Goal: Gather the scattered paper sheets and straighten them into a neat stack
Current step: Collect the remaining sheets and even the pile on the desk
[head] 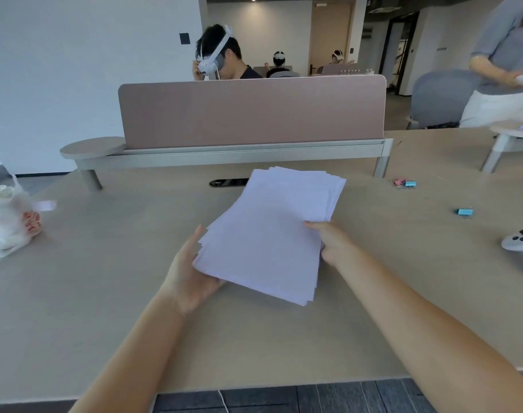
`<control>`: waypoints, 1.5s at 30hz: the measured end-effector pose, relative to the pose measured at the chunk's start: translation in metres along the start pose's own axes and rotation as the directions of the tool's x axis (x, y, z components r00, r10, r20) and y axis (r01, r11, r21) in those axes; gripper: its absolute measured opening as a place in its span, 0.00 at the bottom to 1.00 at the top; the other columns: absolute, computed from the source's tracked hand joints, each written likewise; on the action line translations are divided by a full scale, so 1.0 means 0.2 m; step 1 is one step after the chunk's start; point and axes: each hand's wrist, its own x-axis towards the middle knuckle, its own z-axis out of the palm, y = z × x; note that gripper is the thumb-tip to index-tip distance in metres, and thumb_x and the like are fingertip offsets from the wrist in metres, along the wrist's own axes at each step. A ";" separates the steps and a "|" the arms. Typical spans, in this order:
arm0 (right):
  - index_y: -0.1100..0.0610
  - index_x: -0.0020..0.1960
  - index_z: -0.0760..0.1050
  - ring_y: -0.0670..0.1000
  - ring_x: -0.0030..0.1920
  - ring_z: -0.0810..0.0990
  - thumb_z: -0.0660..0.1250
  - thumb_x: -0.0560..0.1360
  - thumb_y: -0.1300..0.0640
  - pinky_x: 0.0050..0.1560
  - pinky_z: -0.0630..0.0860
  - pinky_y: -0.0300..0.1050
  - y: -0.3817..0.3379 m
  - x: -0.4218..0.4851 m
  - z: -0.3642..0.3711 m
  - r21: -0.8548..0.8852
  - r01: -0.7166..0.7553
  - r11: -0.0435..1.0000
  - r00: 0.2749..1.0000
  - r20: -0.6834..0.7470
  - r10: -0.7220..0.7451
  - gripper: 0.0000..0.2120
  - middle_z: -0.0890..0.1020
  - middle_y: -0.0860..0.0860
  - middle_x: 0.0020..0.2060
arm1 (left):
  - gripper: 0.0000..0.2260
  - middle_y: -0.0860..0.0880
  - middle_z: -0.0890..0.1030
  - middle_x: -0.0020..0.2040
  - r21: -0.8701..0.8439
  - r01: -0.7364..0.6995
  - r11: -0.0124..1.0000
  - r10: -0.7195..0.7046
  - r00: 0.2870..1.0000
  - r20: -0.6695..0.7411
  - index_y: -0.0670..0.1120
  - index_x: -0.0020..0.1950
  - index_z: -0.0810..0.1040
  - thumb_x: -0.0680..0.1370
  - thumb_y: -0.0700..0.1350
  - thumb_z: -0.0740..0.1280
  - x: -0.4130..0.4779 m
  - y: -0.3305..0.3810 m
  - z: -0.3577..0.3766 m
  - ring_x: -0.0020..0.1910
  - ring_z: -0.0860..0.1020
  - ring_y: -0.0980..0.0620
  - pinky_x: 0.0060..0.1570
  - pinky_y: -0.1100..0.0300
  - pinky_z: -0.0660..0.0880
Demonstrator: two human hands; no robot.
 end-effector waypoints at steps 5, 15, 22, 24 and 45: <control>0.61 0.62 0.78 0.58 0.53 0.81 0.68 0.78 0.64 0.50 0.80 0.52 0.06 -0.01 0.03 0.135 -0.049 0.990 0.982 -0.174 0.072 0.13 0.83 0.57 0.60 | 0.19 0.44 0.86 0.66 0.047 -0.076 0.996 0.078 0.995 -0.059 0.48 0.72 0.79 0.84 0.55 0.66 0.02 -0.17 0.11 0.64 0.85 0.43 0.62 0.43 0.80; 0.62 0.55 0.78 0.55 0.46 0.84 0.61 0.83 0.55 0.47 0.80 0.49 -0.14 -0.10 -0.35 0.189 -0.173 0.967 0.983 0.087 0.159 0.11 0.83 0.58 0.51 | 0.10 0.43 0.87 0.47 0.394 0.120 0.911 -0.094 0.992 -0.086 0.39 0.55 0.78 0.75 0.38 0.71 0.11 0.03 -0.08 0.44 0.87 0.47 0.41 0.52 0.81; 0.60 0.66 0.80 0.54 0.39 0.86 0.67 0.79 0.42 0.37 0.80 0.45 -0.30 -0.04 -0.39 -0.423 -0.213 0.881 0.934 0.175 0.310 0.25 0.86 0.53 0.44 | 0.35 0.40 0.90 0.53 0.524 0.191 0.830 -0.167 0.981 -0.094 0.39 0.61 0.84 0.57 0.45 0.89 0.07 0.20 -0.23 0.46 0.89 0.43 0.47 0.49 0.85; 0.58 0.63 0.81 0.53 0.42 0.88 0.67 0.80 0.43 0.42 0.81 0.45 -0.30 -0.05 -0.31 -0.563 -0.144 0.814 0.950 0.150 0.273 0.21 0.89 0.53 0.44 | 0.23 0.42 0.90 0.55 0.514 0.173 0.840 -0.112 0.983 -0.148 0.41 0.64 0.84 0.73 0.50 0.81 0.09 0.20 -0.19 0.51 0.88 0.43 0.51 0.47 0.82; 0.55 0.67 0.81 0.54 0.58 0.86 0.67 0.79 0.42 0.56 0.79 0.47 -0.26 0.05 -0.23 -0.724 -0.115 0.680 0.908 0.202 0.368 0.22 0.86 0.52 0.60 | 0.17 0.43 0.90 0.55 0.488 0.163 0.857 -0.073 0.977 -0.198 0.42 0.65 0.83 0.79 0.49 0.74 0.18 0.15 -0.13 0.55 0.86 0.41 0.58 0.45 0.81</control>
